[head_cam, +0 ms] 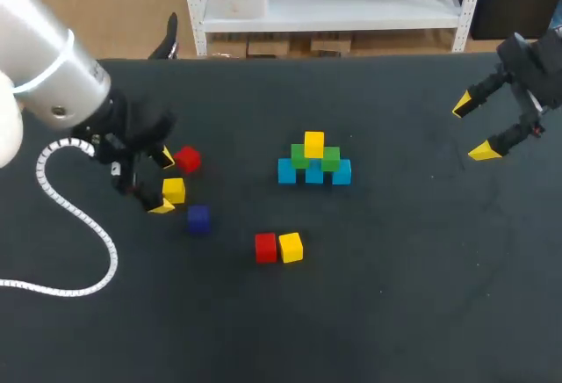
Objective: Place the blue cubes, place green cubes on the blue cubes, place the yellow cubes on the green cubes, then place the red cubes on the yellow cubes, and place purple cube on the red cubes.
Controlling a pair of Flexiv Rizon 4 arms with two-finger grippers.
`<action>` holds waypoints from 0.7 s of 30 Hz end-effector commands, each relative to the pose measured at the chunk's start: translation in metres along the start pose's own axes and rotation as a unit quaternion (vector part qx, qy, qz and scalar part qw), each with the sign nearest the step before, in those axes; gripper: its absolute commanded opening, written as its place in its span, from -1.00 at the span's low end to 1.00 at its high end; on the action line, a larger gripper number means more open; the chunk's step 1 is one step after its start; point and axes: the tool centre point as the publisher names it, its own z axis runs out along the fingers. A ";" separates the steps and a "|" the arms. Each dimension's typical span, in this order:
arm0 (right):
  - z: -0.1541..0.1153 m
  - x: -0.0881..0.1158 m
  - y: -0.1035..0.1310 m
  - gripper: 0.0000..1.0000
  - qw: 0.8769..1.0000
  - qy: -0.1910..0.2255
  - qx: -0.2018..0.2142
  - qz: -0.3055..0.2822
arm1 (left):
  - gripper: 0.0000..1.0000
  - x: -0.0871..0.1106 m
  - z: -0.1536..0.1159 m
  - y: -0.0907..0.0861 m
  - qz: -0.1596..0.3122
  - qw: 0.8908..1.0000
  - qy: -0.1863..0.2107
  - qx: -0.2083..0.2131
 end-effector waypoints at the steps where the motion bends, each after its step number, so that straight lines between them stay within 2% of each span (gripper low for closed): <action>1: 0.000 0.000 -0.001 1.00 1.000 -0.001 -0.001 -0.001 | 1.00 0.008 0.009 0.007 0.006 1.000 -0.020 0.001; 15: 0.000 0.000 -0.001 1.00 1.000 -0.001 -0.001 -0.001 | 1.00 0.023 0.020 0.032 0.043 0.999 0.012 0.002; 21: 0.000 0.000 -0.001 1.00 1.000 -0.001 -0.001 -0.001 | 1.00 0.025 0.023 0.036 0.053 0.998 0.017 0.004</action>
